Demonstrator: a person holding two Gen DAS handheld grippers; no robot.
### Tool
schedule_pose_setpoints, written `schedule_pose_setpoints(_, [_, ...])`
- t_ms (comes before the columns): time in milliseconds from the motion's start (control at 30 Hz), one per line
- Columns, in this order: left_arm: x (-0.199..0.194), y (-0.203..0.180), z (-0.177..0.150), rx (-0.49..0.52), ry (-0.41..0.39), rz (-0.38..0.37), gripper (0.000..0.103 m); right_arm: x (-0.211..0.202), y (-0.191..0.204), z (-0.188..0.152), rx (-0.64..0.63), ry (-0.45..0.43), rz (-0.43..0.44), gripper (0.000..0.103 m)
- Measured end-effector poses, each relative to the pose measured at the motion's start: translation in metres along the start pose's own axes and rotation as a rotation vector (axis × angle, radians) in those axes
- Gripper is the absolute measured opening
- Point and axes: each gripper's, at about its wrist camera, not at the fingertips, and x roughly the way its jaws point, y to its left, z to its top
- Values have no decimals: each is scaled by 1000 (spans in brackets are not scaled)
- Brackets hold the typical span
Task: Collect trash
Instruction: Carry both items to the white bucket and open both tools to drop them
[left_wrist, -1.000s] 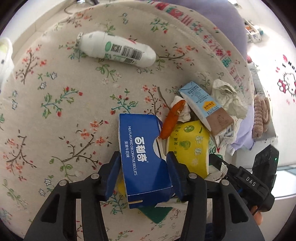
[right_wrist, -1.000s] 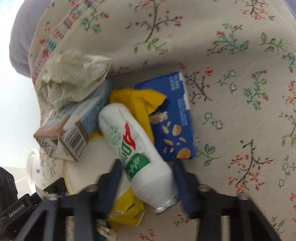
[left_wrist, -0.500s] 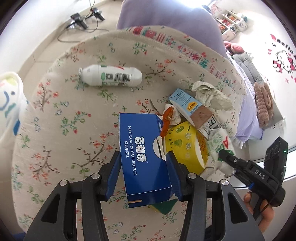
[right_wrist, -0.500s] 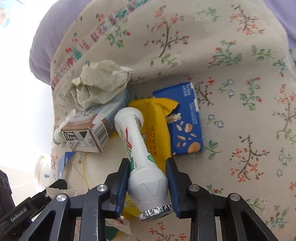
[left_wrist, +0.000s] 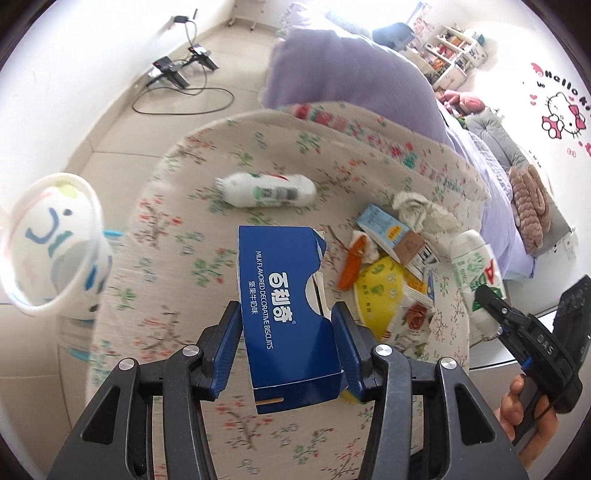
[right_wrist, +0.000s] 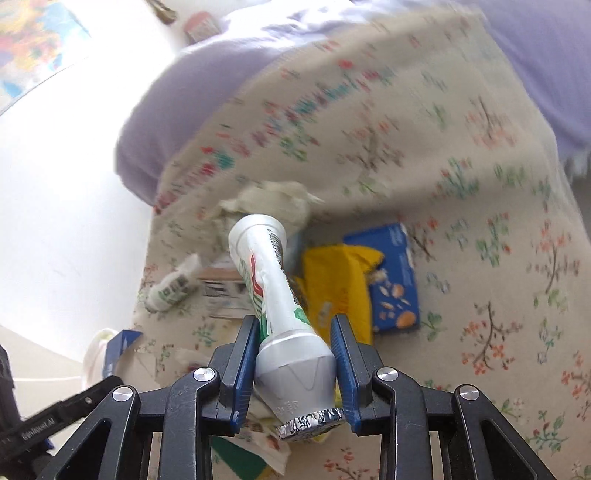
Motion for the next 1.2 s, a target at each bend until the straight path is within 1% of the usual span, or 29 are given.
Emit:
schedule_pose_setpoints(67, [-8, 13, 5, -21, -2, -4, 52, 3, 22, -1, -33, -15, 34, 35])
schedule_pose_setpoints(167, [-30, 44, 18, -80, -36, -10, 52, 10, 51, -5, -87, -11, 69, 35])
schedule_pose_setpoints(233, [-44, 71, 27, -122, -67, 8, 52, 16, 76, -10, -139, 1, 86, 35])
schedule_pose_setpoints(300, [-54, 103, 36, -180, -80, 26, 52, 25, 98, -17, -181, 21, 105, 35])
schedule_pose_setpoints(400, [-60, 150, 46, -273, -83, 61, 52, 45, 129, -27, -230, 64, 130, 35])
schedule_pose_setpoints(467, [-60, 180, 53, -330, -82, 109, 52, 64, 151, -35, -254, 105, 158, 35])
schedule_pose_setpoints(567, [-51, 222, 56, -432, -71, 156, 52, 94, 181, -45, -272, 171, 196, 35])
schedule_pose_setpoints(667, [-36, 250, 54, -490, -43, 187, 52, 130, 212, -55, -281, 242, 237, 35])
schedule_pose_setpoints(767, [-17, 271, 48, -514, -13, 221, 52, 157, 245, -64, -307, 285, 256, 35])
schedule_pose_setpoints(833, [2, 279, 40, -521, 43, 262, 52, 176, 263, -68, -331, 308, 258, 35])
schedule_pose_setpoints(867, [12, 286, 34, -539, 76, 256, 52, 187, 271, -70, -335, 323, 255, 35])
schedule_pose_setpoints(933, [24, 293, 24, -574, 108, 227, 52, 200, 282, -75, -337, 342, 259, 35])
schedule_pose_setpoints(1033, [29, 293, 20, -577, 134, 215, 53, 220, 294, -78, -345, 369, 280, 35])
schedule_pose_setpoints(1167, [29, 292, 13, -615, 152, 173, 53, 241, 312, -82, -377, 379, 288, 35])
schedule_pose_setpoints(1200, [30, 292, 10, -628, 165, 151, 53, 247, 316, -82, -383, 385, 289, 35])
